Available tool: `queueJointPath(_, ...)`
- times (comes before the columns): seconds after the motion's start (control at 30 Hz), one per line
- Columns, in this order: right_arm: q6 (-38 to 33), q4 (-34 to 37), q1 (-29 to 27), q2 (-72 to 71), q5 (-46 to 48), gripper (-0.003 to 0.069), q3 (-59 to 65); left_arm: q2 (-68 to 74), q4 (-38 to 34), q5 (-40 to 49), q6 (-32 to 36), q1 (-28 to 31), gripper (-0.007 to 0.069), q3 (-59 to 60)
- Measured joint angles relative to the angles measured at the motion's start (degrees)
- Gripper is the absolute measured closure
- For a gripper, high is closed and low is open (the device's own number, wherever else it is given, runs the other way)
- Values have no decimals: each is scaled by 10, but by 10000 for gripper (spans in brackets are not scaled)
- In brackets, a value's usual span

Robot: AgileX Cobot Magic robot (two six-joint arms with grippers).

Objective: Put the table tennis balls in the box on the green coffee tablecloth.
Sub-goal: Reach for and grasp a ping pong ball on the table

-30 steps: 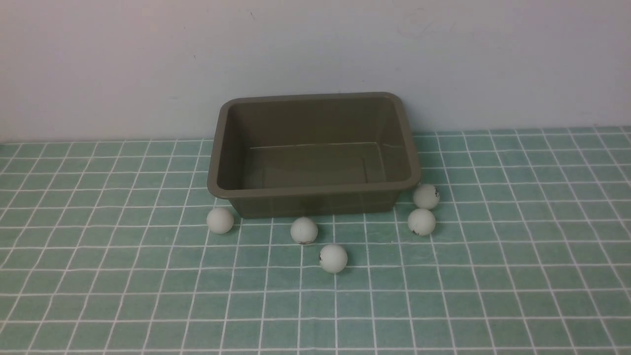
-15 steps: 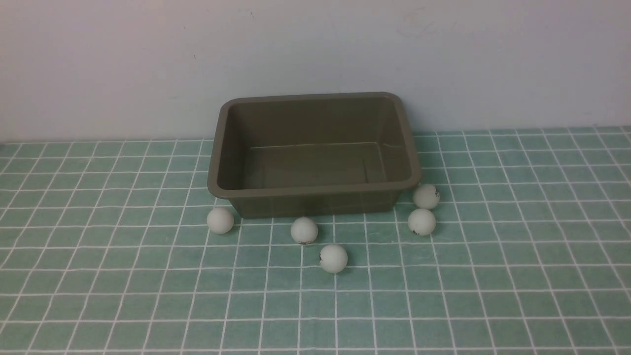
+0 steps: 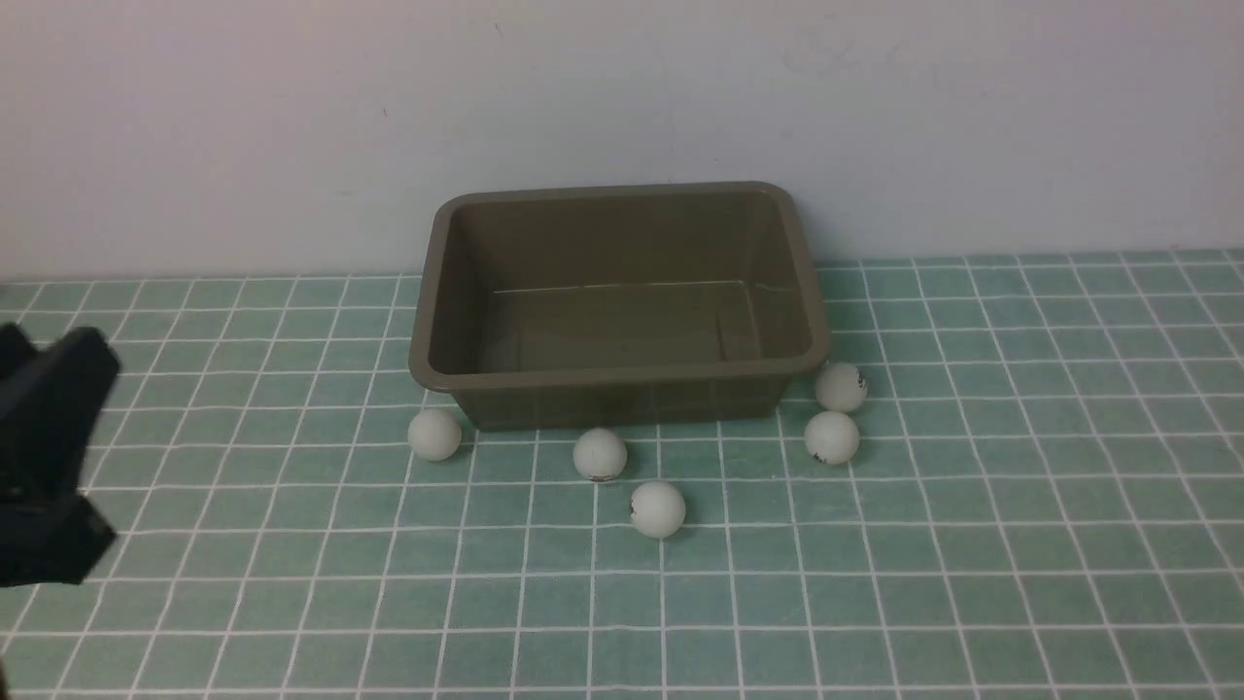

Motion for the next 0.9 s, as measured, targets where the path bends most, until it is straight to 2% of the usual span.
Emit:
queueJointPath(0.13, -33, 40, 0, 58, -28, 320, -10, 73, 41, -48, -21, 0, 335, -18)
queueJointPath(0.3, -92, 65, 0, 146, -44, 320, -34, 128, 48, -51, -21, 0, 335, -36)
queueJointPath(0.47, -102, 72, 0, 231, -80, 320, -59, 144, 52, -49, -16, 0, 335, -72)
queueJointPath(0.67, -129, 125, 0, 307, -114, 320, -80, 145, 51, -41, -3, 0, 335, -135)
queueJointPath(0.9, -165, 161, 0, 317, -131, 320, -83, 146, 51, -67, -16, 0, 335, -147)
